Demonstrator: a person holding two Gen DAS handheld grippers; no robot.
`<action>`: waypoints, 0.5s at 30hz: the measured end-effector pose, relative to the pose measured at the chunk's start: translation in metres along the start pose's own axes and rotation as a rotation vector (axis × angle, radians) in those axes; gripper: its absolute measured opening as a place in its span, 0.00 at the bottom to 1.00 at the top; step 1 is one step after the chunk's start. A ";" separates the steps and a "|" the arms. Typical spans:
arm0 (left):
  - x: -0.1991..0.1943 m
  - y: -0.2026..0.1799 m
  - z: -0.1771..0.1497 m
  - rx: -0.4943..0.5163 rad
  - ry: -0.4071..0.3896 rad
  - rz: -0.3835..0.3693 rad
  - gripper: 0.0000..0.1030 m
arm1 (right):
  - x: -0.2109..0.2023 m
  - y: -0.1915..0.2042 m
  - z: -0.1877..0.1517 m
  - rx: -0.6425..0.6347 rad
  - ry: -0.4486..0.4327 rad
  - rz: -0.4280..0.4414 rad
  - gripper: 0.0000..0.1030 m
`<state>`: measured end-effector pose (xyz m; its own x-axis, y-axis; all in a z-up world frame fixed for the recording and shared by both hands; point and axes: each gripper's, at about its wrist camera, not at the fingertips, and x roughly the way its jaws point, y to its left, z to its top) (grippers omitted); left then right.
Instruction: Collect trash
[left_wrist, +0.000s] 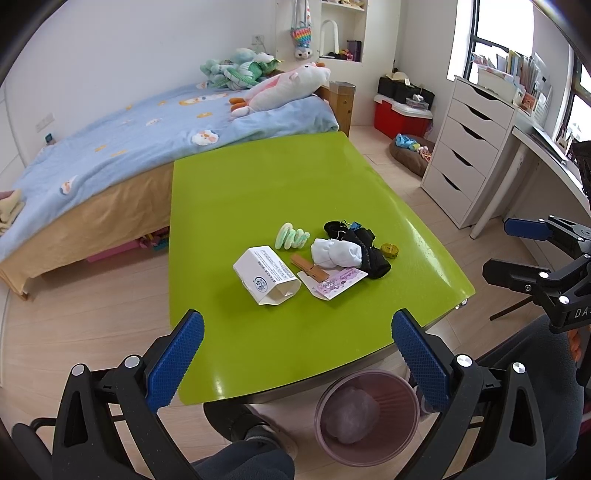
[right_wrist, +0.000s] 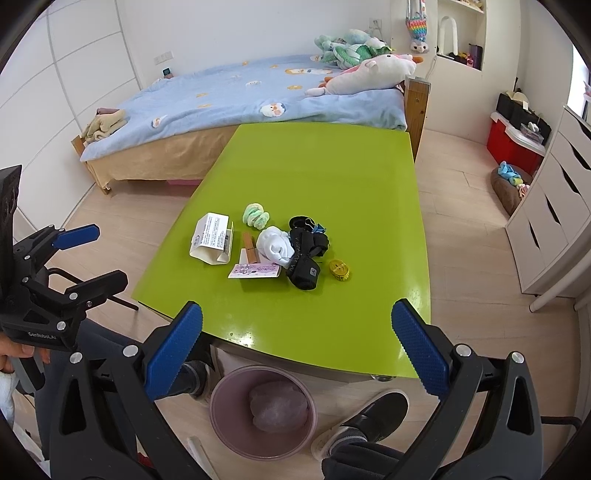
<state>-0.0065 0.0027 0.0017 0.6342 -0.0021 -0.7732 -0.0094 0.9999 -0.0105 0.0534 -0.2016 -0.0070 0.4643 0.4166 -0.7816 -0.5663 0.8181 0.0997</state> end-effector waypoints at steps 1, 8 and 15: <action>0.000 0.000 0.000 0.000 0.000 -0.001 0.95 | 0.001 0.000 0.000 -0.001 0.003 -0.001 0.97; 0.001 -0.002 -0.003 0.001 0.003 -0.003 0.95 | 0.017 -0.009 0.005 -0.014 0.048 -0.012 0.97; 0.001 -0.004 -0.006 0.000 0.006 -0.003 0.95 | 0.052 -0.025 0.017 -0.042 0.134 -0.048 0.97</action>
<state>-0.0107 -0.0013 -0.0026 0.6299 -0.0054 -0.7767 -0.0073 0.9999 -0.0128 0.1030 -0.1941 -0.0398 0.3983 0.3183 -0.8603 -0.5748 0.8175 0.0363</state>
